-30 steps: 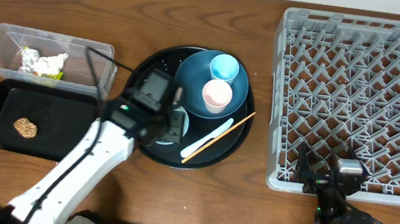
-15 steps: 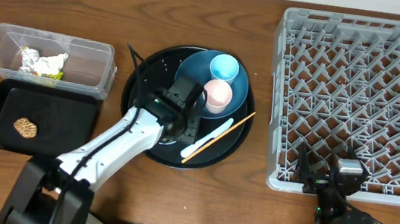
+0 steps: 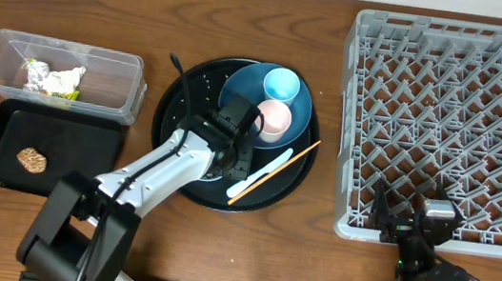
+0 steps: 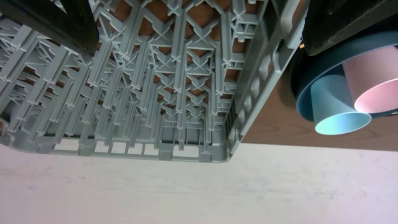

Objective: Sort waste into correct bins and load items into the dishwasher rack
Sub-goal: 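Carry the rice bowl left over the flat black tray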

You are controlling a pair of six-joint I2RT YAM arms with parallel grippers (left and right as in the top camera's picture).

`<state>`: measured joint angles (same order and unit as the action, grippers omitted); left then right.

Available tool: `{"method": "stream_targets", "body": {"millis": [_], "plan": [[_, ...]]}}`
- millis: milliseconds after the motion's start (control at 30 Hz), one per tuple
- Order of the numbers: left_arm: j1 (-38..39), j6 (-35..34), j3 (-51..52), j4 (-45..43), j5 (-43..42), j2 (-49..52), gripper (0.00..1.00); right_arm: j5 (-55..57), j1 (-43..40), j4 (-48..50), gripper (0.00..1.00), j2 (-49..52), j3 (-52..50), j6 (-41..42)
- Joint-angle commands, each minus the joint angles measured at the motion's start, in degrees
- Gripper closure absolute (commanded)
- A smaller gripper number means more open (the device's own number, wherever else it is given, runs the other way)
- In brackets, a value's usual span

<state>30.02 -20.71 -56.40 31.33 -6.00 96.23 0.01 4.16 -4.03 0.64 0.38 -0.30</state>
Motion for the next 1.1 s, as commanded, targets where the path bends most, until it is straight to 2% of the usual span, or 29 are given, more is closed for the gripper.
{"method": "stream_targets", "body": {"millis": [0, 300, 1067], "plan": [[0.1, 0.8, 0.4, -0.2, 0.7, 0.6, 0.48, 0.6, 0.3, -0.2, 0.01, -0.2, -0.1, -0.4], [0.1, 0.8, 0.7, -1.1, 0.7, 0.9, 0.58, 0.6, 0.3, -0.2, 0.01, -0.2, -0.1, -0.4], [0.1, 0.7, 1.1, -1.5, 2.6, 0.9, 0.59, 0.6, 0.3, -0.2, 0.01, -0.2, -0.1, -0.4]]}}
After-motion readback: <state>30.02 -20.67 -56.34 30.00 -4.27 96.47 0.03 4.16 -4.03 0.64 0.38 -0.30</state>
